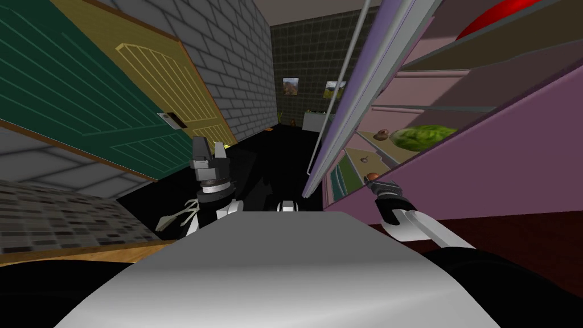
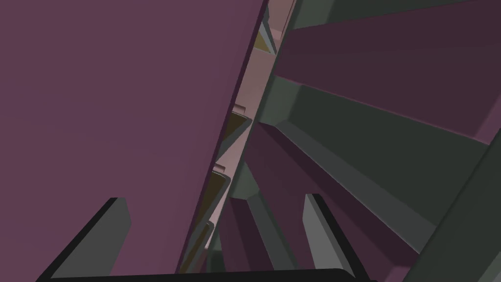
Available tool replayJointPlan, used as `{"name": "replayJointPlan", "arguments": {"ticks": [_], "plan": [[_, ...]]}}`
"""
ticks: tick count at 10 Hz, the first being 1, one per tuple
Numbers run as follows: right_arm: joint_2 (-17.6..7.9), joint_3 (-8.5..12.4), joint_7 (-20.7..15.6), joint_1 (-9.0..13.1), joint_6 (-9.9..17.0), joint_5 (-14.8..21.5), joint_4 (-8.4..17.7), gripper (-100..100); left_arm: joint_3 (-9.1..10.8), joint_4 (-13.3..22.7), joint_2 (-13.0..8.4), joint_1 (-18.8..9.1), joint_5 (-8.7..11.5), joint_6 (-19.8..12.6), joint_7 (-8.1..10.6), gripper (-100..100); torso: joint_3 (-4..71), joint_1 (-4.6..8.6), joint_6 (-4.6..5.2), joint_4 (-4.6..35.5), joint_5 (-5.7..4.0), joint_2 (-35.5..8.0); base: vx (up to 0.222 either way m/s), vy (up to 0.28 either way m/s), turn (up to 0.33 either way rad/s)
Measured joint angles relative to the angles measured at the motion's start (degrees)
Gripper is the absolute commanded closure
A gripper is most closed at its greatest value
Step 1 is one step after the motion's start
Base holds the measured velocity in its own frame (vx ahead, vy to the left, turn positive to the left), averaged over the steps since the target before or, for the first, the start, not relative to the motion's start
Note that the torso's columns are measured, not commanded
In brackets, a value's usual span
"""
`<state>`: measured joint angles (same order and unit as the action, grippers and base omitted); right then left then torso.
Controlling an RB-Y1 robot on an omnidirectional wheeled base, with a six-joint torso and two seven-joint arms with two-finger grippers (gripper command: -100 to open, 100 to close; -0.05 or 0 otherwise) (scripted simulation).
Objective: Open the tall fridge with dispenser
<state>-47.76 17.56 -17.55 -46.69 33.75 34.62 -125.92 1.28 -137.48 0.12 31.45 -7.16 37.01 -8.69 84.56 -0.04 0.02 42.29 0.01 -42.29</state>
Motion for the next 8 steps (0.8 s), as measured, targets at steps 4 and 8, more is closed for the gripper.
{"name": "replayJointPlan", "arguments": {"ticks": [4,8], "plan": [[-4.28,0.32,-0.74,-0.12,5.39,3.30,2.67,-100,0.01,0.00,-0.01,0.00,0.00,0.00,0.00,0,0.27,-0.10,-0.37,0.06,0.34,0.27,0.028,0.089,0.041],[-9.12,2.05,-2.06,-2.36,12.05,6.20,2.75,-100,0.00,0.00,0.00,0.00,0.00,0.00,0.00,0,0.55,-0.66,-0.77,0.02,0.70,0.60,0.043,0.100,0.033]]}}
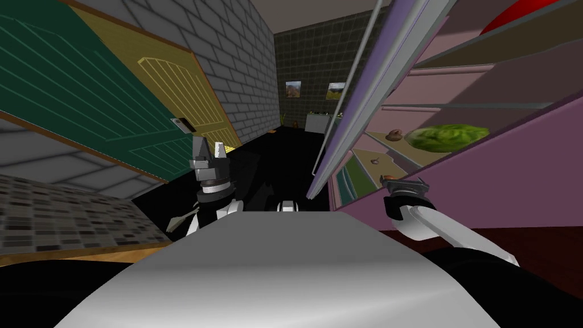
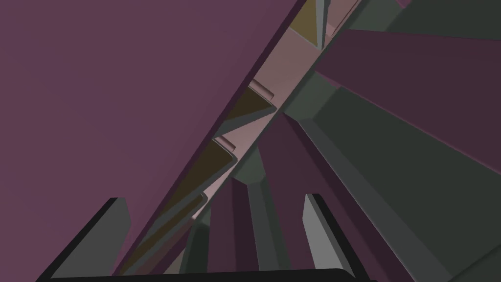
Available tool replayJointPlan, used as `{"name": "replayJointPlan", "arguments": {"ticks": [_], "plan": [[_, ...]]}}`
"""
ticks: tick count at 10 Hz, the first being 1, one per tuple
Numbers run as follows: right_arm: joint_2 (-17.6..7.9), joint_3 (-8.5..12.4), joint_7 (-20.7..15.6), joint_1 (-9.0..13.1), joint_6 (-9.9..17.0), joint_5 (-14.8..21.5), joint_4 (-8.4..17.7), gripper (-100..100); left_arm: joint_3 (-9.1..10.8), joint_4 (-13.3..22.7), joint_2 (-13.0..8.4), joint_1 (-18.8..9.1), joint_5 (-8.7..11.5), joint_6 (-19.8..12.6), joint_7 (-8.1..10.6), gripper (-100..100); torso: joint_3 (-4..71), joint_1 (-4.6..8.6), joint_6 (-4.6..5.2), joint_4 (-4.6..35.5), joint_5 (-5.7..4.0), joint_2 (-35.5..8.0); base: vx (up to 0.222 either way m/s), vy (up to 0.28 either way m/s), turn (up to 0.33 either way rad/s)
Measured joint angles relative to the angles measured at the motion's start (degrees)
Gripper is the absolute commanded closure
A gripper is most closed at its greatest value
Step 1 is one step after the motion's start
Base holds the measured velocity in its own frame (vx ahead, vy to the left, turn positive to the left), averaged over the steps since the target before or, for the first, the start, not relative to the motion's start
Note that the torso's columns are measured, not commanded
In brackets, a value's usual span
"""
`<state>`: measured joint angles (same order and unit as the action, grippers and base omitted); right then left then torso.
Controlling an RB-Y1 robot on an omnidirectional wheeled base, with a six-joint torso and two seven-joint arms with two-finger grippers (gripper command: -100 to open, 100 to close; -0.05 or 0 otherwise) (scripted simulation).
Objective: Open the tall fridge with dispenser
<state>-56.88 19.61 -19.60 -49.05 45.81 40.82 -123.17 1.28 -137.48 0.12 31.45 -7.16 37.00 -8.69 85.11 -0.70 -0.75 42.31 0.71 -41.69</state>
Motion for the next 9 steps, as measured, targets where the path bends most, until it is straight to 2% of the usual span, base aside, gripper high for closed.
{"name": "replayJointPlan", "arguments": {"ticks": [2,4,5,8,9], "plan": [[-2.01,1.01,0.44,-0.99,1.63,2.09,1.68,-100,0.00,0.00,0.00,0.00,0.00,0.00,0.00,0,0.13,0.03,-0.14,0.00,0.13,0.10,0.036,0.087,0.042],[-4.19,2.42,-0.05,-1.96,3.80,3.09,0.91,-100,0.00,0.00,0.00,0.00,0.00,0.00,0.00,0,0.11,0.12,0.07,-0.14,-0.13,0.16,0.047,0.057,0.106],[-5.26,2.50,-0.56,-1.34,4.97,3.64,0.73,-100,0.00,-0.01,0.00,0.00,0.00,0.00,0.00,0,-0.20,0.51,0.53,-0.13,-0.52,-0.15,0.076,0.054,0.063],[-9.75,2.91,-1.25,-1.09,9.40,6.61,2.11,-100,0.00,0.00,0.00,0.00,0.00,0.00,0.00,0,-0.65,0.66,0.76,0.03,-0.70,-0.76,0.071,0.108,0.059],[-10.78,3.83,-1.08,-2.18,10.54,7.81,2.22,-100,0.00,0.00,0.00,0.00,0.00,0.00,0.00,0,-0.66,0.65,0.77,0.04,-0.70,-0.77,0.035,0.105,0.041]]}}
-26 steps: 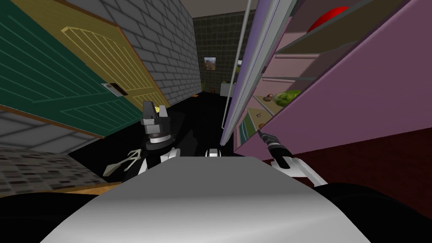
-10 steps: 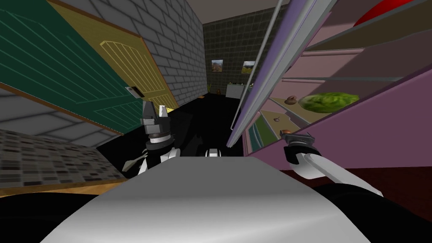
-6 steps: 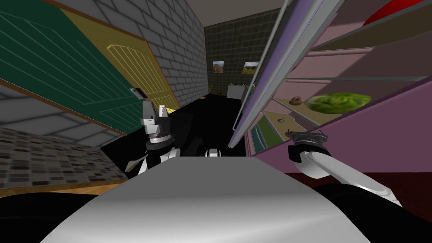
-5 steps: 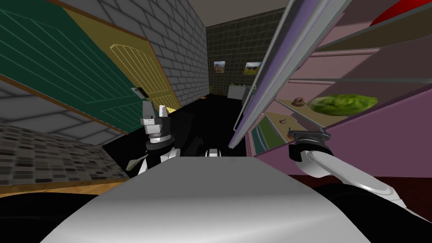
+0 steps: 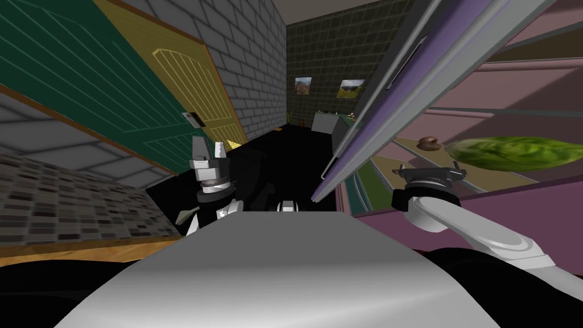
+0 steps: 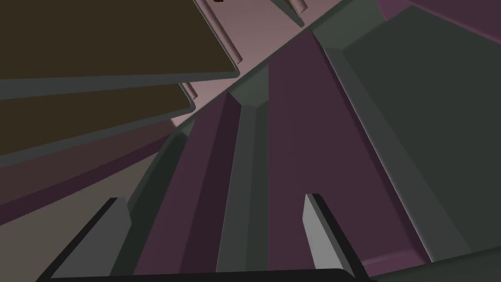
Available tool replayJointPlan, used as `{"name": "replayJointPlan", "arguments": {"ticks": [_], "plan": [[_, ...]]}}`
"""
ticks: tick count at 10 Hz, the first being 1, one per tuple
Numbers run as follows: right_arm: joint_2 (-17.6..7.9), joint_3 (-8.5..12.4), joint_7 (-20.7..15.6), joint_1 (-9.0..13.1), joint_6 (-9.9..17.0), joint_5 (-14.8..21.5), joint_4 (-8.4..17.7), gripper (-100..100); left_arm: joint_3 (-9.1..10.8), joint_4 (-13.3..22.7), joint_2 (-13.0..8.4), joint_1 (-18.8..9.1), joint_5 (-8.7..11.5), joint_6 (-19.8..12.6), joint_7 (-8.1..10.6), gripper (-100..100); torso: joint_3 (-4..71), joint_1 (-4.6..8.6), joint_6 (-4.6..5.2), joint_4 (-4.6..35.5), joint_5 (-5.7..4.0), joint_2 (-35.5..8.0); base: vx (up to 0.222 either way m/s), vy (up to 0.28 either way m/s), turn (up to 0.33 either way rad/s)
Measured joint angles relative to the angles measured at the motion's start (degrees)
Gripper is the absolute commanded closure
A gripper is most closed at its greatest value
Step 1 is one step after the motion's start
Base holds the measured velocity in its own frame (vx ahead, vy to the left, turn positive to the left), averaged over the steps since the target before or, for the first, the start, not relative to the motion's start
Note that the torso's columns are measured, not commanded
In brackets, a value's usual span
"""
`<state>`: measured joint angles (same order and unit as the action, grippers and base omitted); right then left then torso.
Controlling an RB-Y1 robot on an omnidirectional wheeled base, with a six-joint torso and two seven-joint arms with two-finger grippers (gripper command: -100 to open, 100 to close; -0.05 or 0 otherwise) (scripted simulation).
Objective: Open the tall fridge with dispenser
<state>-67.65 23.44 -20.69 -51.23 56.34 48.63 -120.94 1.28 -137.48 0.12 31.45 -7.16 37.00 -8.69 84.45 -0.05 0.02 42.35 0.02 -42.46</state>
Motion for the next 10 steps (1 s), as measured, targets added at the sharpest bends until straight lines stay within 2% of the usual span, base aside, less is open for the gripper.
{"name": "replayJointPlan", "arguments": {"ticks": [3,4,6,7,9,10], "plan": [[-3.75,1.45,-1.13,-0.87,3.71,1.12,-0.04,-100,0.00,0.00,0.00,0.00,0.00,0.00,0.00,0,0.12,0.15,-0.02,-0.06,-0.05,0.18,0.027,0.065,0.031],[-3.88,1.49,-1.13,-0.87,3.91,1.19,0.02,-100,0.01,0.00,-0.01,0.00,0.00,0.00,0.00,0,0.10,0.24,0.00,-0.06,-0.08,0.15,0.045,-0.015,-0.083],[-5.42,3.85,-1.92,-1.21,2.98,-1.21,-0.09,-100,0.02,0.00,-0.02,0.01,0.00,0.00,0.00,0,0.21,0.30,-0.03,-0.10,-0.10,0.32,0.057,-0.041,-0.050],[-5.52,3.99,-2.06,-1.20,2.88,-1.38,-0.08,100,0.01,0.00,-0.01,0.00,0.00,0.00,0.00,0,0.12,0.09,-0.04,-0.07,-0.05,0.17,-0.026,0.007,0.102],[-4.24,2.38,-1.39,-1.15,3.46,0.50,-0.04,100,0.00,0.00,0.00,-0.01,0.00,0.00,0.00,0,-0.07,-0.18,0.00,0.03,0.06,-0.11,-0.045,0.031,0.041],[-4.17,2.29,-1.31,-1.15,3.53,0.61,-0.04,-100,0.01,0.00,-0.01,-0.01,0.00,0.00,0.00,0,0.04,-0.03,0.00,-0.01,0.03,0.08,0.031,0.053,-0.051]]}}
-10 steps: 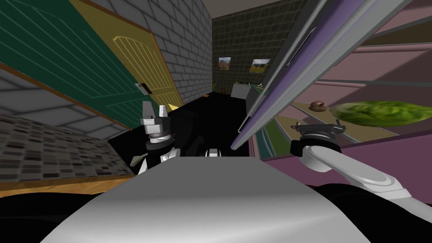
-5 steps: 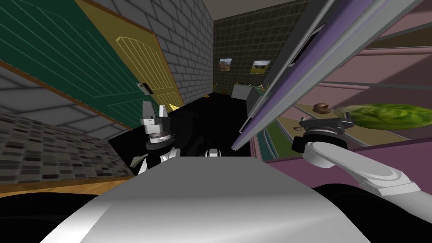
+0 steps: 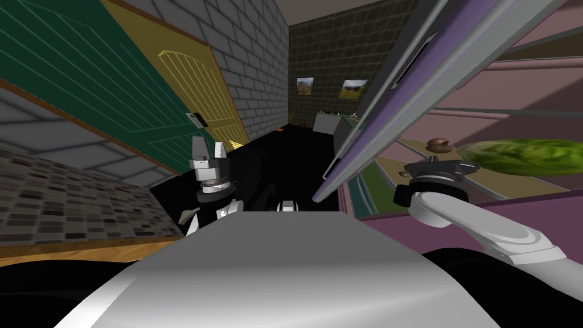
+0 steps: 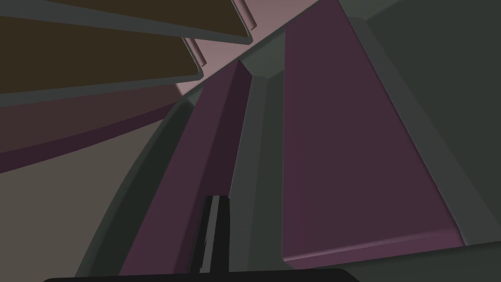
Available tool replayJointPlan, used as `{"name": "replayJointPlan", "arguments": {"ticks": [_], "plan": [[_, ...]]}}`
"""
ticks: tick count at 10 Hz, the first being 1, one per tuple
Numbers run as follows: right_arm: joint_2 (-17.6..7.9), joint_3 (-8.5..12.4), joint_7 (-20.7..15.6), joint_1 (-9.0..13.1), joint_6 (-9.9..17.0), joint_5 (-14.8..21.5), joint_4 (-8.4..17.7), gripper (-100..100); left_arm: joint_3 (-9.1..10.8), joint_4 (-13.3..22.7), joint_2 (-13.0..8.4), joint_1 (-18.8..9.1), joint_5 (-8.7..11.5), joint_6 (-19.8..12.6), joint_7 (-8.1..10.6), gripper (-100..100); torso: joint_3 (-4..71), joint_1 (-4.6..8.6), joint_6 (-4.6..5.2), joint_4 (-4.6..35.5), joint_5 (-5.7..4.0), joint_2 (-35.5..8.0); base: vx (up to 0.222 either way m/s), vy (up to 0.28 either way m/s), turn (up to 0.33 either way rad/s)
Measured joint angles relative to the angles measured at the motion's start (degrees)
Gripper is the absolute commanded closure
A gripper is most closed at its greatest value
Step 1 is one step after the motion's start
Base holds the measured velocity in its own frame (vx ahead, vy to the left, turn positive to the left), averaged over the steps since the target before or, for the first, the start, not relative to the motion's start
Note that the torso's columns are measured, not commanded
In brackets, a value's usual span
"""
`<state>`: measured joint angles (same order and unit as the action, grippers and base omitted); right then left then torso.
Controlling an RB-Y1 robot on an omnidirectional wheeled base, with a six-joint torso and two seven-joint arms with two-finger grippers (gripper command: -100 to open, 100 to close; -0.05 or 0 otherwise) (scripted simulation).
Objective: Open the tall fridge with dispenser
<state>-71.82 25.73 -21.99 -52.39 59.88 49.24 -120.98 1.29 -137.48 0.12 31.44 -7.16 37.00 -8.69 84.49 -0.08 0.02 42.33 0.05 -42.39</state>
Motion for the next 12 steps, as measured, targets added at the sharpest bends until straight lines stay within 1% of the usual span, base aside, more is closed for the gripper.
{"name": "replayJointPlan", "arguments": {"ticks": [4,8,9,12], "plan": [[-1.70,1.87,-2.20,-0.58,-1.91,-4.13,1.83,-100,0.00,-0.01,0.00,0.02,0.00,0.01,0.00,0,0.15,0.14,-0.03,-0.09,-0.07,0.21,0.069,0.072,-0.046],[-3.61,4.07,-4.95,-1.33,-4.33,-9.16,4.09,-100,0.00,-0.01,0.00,0.02,0.00,0.01,0.00,0,0.11,0.04,-0.02,-0.06,-0.03,0.17,0.090,0.102,-0.062],[-4.49,4.83,-5.72,-1.39,-5.20,-10.92,5.12,-100,0.00,-0.01,0.00,0.02,0.00,0.01,0.00,0,0.13,0.05,-0.03,-0.07,-0.04,0.18,0.087,0.106,-0.063],[-6.22,7.43,-8.40,-2.48,-7.69,-15.71,7.05,-100,0.00,-0.01,0.00,0.01,0.00,0.01,0.00,0,0.05,0.12,-0.01,-0.03,-0.06,0.07,0.087,0.112,-0.070]]}}
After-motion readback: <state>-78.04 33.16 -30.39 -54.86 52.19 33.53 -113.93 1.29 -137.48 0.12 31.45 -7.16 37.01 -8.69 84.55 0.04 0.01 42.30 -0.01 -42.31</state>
